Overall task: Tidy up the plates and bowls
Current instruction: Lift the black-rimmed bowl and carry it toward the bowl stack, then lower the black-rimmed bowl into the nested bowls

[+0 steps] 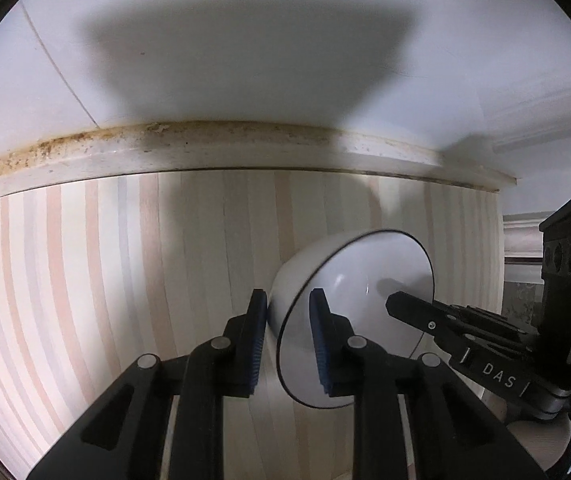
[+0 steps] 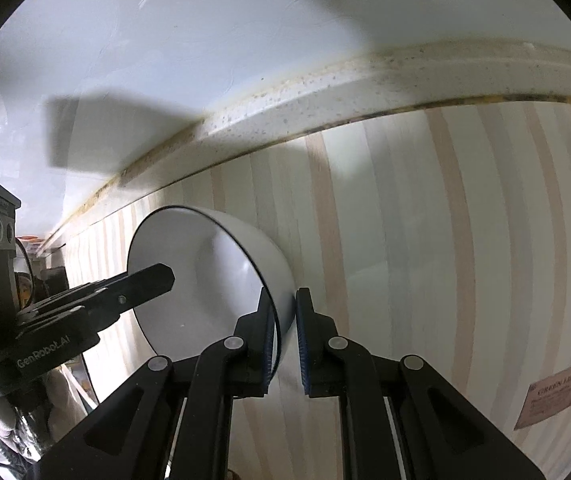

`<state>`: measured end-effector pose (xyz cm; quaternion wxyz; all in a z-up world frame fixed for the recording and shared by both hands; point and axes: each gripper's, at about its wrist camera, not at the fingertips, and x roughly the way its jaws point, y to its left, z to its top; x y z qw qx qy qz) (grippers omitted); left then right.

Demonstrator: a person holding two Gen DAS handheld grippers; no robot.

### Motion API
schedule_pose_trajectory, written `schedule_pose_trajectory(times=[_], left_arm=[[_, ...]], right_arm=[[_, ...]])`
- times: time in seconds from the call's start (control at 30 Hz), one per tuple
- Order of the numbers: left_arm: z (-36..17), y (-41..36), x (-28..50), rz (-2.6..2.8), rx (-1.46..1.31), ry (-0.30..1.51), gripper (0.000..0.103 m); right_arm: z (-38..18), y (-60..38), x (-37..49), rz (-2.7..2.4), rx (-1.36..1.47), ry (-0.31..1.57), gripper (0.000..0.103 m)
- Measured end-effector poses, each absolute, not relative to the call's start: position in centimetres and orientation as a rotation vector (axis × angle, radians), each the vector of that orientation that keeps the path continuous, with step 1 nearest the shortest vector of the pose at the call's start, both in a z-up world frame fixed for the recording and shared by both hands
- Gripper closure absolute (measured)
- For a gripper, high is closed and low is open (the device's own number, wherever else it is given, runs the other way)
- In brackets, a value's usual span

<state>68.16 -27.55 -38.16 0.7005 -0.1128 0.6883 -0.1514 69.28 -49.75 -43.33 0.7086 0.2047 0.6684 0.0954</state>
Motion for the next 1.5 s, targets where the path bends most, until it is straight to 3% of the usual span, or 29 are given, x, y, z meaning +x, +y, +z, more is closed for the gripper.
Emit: schedule_pose_trajectory(times=[0.4, 0.8, 1.03, 1.5], left_arm=[[-33.4, -29.0, 62.3, -0.384, -0.193, 1.505, 0.084], [-28.6, -29.9, 51.1, -0.462, -0.122, 1.528, 0.084], [-29.6, -31.6, 45.6, -0.491, -0.077, 1.576, 0.084], [-32.2, -34.5, 42.9, -0.446, 0.074, 1.593, 0.084]], right_arm=[[-38.2, -50.3, 63.8, 0.179, 0.474, 1.444, 0.091], [-31.8, -49.7, 49.3, 0.165, 0.456, 1.439, 0.091], [-32.6, -50.3, 41.0, 0.137, 0.497, 1.488, 0.091], [-36.3, -51.4, 37.5, 0.094, 0.499, 1.522, 0.091]])
